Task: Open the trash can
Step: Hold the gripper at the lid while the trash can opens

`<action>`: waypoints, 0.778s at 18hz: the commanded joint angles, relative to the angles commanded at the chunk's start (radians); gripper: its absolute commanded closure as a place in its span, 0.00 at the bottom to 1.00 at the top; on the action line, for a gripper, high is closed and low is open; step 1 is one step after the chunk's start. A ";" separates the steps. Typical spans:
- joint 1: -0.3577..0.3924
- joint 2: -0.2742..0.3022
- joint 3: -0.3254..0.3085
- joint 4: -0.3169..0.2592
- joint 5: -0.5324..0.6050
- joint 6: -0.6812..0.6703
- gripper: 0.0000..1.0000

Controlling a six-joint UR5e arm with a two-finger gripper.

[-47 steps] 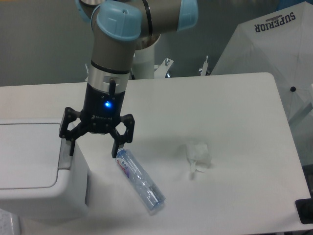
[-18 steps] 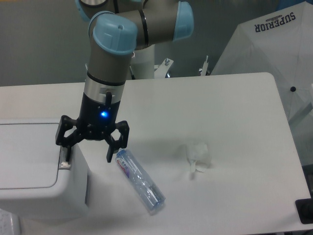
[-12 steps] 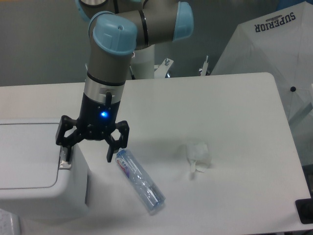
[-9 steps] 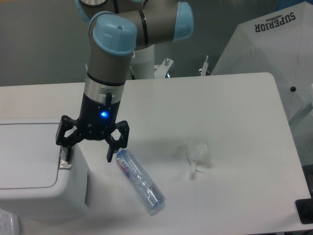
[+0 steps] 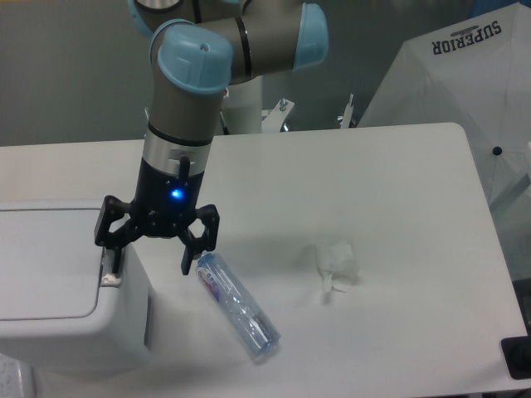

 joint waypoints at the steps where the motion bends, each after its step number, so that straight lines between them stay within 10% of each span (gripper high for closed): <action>1: 0.000 0.000 0.000 0.000 0.000 0.000 0.00; 14: 0.018 0.014 0.106 0.000 0.006 0.165 0.00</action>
